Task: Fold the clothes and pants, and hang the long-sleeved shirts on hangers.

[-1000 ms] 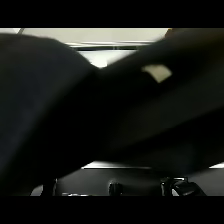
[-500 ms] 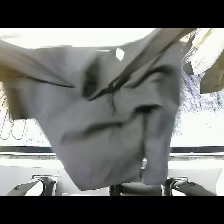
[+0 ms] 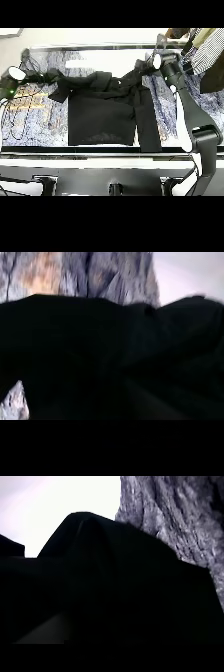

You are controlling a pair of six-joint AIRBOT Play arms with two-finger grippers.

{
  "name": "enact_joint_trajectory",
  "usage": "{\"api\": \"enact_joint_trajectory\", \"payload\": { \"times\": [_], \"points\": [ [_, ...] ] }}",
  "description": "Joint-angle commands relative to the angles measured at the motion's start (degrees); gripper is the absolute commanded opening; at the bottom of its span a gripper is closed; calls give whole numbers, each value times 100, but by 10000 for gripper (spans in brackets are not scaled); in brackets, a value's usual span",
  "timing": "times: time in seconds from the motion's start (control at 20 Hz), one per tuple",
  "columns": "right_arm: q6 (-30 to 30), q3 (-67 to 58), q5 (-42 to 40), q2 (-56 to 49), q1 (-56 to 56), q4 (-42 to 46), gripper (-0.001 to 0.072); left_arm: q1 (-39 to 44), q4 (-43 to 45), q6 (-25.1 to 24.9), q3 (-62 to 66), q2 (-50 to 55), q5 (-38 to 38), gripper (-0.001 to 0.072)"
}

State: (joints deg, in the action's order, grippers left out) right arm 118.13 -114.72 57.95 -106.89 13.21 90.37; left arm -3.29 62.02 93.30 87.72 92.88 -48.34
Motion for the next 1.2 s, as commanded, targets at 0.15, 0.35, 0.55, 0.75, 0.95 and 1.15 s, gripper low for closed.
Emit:
{"api": "enact_joint_trajectory", "payload": {
  "times": [0.15, 0.35, 0.55, 0.75, 0.95, 1.15],
  "points": [
    [-1779, 4, 1692, 531, -354, -800, 574, -538, -9, 155, 144, -149, -1213, 684],
    [-2575, 627, 2826, 1493, -1008, -1692, 624, -1458, -11, -422, -468, -1071, -1770, 684],
    [-2776, 3447, 2118, 2732, -1084, -2892, 629, -2059, -63, -507, -2662, -2253, -1672, 682],
    [-3165, 6266, 1014, 3405, -940, -4109, 687, -2090, -662, -748, -4262, -2876, -1622, 682],
    [-3517, 7449, 306, 3403, -627, -4459, 682, -2090, -979, -955, -4745, -2900, -1622, 681],
    [-3521, 7569, -671, 3246, -105, -4697, 683, -2090, -999, -957, -4743, -2898, -1622, 681]
  ]
}}
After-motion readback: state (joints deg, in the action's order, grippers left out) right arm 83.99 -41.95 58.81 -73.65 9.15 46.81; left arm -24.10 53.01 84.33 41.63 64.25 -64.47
